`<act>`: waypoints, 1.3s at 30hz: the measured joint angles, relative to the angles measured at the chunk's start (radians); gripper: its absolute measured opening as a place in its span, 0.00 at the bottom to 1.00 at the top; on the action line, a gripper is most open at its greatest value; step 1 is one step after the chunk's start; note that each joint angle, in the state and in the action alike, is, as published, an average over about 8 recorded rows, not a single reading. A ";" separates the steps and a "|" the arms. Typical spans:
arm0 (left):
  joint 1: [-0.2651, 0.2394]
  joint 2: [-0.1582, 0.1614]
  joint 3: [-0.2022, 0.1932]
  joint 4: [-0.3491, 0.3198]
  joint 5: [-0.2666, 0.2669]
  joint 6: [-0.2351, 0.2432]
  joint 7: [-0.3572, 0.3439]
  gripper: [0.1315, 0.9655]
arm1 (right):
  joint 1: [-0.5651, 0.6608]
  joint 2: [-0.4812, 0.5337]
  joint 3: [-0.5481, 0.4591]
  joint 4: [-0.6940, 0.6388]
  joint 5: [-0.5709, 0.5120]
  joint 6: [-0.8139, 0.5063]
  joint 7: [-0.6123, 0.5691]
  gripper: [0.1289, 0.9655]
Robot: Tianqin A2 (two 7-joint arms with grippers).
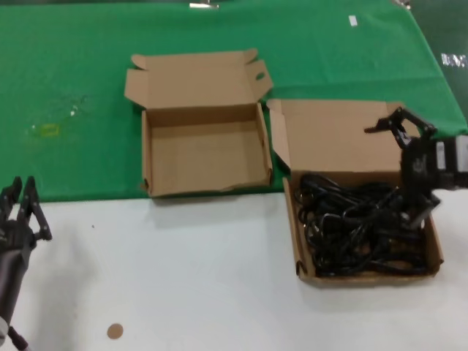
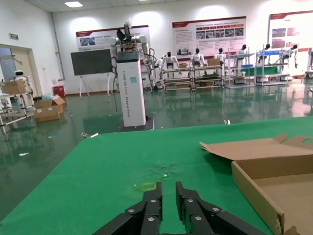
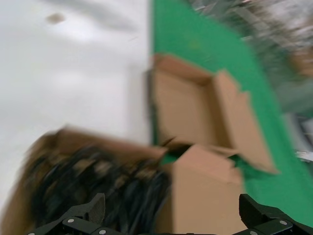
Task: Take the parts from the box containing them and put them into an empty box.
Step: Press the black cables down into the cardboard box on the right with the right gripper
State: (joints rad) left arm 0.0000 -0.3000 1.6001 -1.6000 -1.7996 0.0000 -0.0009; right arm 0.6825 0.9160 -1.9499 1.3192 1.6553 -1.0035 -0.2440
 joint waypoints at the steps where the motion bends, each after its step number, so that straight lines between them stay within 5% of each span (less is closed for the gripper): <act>1: 0.000 0.000 0.000 0.000 0.000 0.000 0.000 0.13 | 0.024 0.006 -0.014 -0.009 -0.016 -0.038 -0.012 1.00; 11: 0.000 0.000 0.000 0.000 0.000 0.000 0.000 0.05 | 0.155 0.008 -0.105 -0.054 -0.167 -0.216 -0.039 1.00; 28: 0.000 0.000 0.000 0.000 0.000 0.000 0.000 0.02 | 0.172 -0.084 -0.139 -0.173 -0.242 -0.221 -0.103 0.97; 39: 0.000 0.000 0.000 0.000 0.000 0.000 0.000 0.02 | 0.200 -0.128 -0.143 -0.229 -0.264 -0.201 -0.132 0.86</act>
State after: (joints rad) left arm 0.0000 -0.3000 1.6001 -1.6000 -1.7996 0.0000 -0.0005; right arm 0.8826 0.7882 -2.0924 1.0901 1.3913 -1.2043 -0.3759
